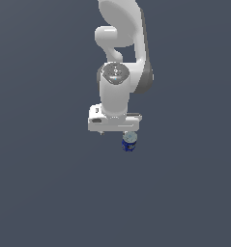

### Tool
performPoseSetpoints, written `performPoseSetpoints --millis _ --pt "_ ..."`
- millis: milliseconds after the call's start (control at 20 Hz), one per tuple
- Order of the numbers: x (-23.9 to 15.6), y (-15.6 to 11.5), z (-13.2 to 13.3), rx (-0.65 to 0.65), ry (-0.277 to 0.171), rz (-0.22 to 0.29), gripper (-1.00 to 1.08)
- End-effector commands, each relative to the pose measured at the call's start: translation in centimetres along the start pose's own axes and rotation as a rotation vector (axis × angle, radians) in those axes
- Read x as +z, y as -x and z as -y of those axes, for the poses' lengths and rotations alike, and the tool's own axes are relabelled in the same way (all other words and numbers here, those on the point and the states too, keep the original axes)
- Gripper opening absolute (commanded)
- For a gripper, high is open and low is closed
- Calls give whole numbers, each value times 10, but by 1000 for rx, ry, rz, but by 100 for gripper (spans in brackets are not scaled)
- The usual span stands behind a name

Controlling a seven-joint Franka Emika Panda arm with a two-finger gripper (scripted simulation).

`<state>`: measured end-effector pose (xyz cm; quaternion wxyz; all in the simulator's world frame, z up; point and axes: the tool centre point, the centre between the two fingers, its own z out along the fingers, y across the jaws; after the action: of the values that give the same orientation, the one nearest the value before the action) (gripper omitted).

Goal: Pick up the object and move it to a goal position.

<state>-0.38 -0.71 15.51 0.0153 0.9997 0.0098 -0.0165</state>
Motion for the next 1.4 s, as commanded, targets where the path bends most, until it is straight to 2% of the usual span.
performPoseSetpoints --millis 0,400,700,1350 --pt "0 0 0 0 0 0 100" --pt "1 -3 16 -43 -19 -2 100" --pt "1 -4 16 -47 -20 -2 100" --pt "10 2 37 84 -24 -10 100"
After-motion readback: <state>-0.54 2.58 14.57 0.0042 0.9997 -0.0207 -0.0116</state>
